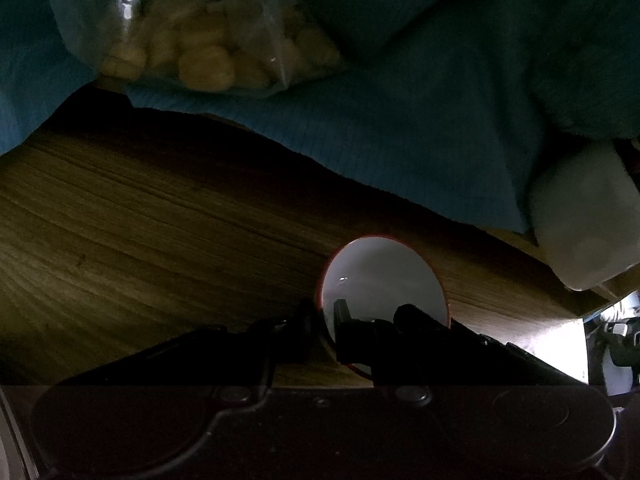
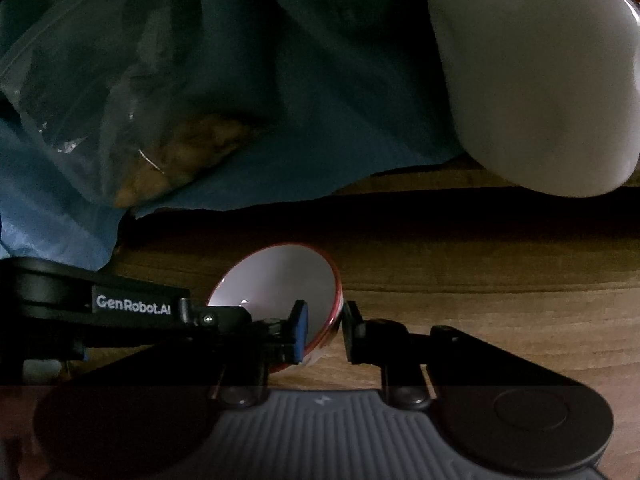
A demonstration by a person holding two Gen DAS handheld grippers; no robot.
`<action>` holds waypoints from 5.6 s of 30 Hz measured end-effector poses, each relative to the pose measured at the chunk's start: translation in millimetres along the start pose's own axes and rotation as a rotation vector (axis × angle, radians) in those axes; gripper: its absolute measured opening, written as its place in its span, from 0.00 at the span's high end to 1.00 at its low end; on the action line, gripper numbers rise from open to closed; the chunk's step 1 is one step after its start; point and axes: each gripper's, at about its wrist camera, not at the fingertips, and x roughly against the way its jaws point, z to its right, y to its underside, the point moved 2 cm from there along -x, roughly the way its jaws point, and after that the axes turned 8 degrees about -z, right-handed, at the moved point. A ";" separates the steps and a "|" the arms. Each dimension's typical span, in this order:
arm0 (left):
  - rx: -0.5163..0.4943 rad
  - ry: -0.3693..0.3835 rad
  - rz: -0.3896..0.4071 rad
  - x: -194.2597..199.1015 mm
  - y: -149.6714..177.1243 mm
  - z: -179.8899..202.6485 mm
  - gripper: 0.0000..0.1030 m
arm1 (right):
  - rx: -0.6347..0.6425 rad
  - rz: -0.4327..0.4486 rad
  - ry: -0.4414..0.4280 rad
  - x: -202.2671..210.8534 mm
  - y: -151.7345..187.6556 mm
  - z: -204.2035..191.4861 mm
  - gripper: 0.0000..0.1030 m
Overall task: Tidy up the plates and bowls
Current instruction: 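Lift the second white bowl and carry it toward the stacked bowls, then lower the second white bowl into the white bowl in the steel bowl, then open the left tool and release the white bowl into the stack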
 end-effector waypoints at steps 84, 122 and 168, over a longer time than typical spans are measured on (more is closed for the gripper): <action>-0.201 0.210 0.053 145.0 81.5 -99.9 0.93 | -0.062 0.160 0.062 116.9 102.0 -145.4 0.85; -0.258 0.132 -0.170 119.9 109.8 -97.2 0.93 | -0.050 -0.065 0.047 110.7 120.6 -137.4 0.84; -0.311 0.083 -0.207 127.8 102.2 -95.2 0.65 | 0.075 -0.153 0.022 97.3 111.2 -141.3 0.73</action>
